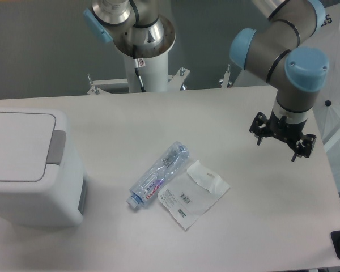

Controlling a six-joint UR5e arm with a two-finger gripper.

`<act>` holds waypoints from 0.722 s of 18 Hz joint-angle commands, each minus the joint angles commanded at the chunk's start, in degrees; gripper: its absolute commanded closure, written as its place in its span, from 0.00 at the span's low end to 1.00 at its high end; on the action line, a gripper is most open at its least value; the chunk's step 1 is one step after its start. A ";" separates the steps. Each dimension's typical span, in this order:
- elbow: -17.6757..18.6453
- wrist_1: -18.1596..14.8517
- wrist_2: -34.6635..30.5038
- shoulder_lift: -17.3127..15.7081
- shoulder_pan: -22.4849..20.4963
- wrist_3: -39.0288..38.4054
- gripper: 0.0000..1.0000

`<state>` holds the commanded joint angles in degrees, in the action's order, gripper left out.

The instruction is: Open the trash can

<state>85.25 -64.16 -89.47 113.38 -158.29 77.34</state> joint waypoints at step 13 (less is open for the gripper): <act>1.84 -0.26 0.26 -0.88 0.17 -0.70 0.00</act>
<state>87.09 -64.42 -89.21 112.50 -158.12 76.64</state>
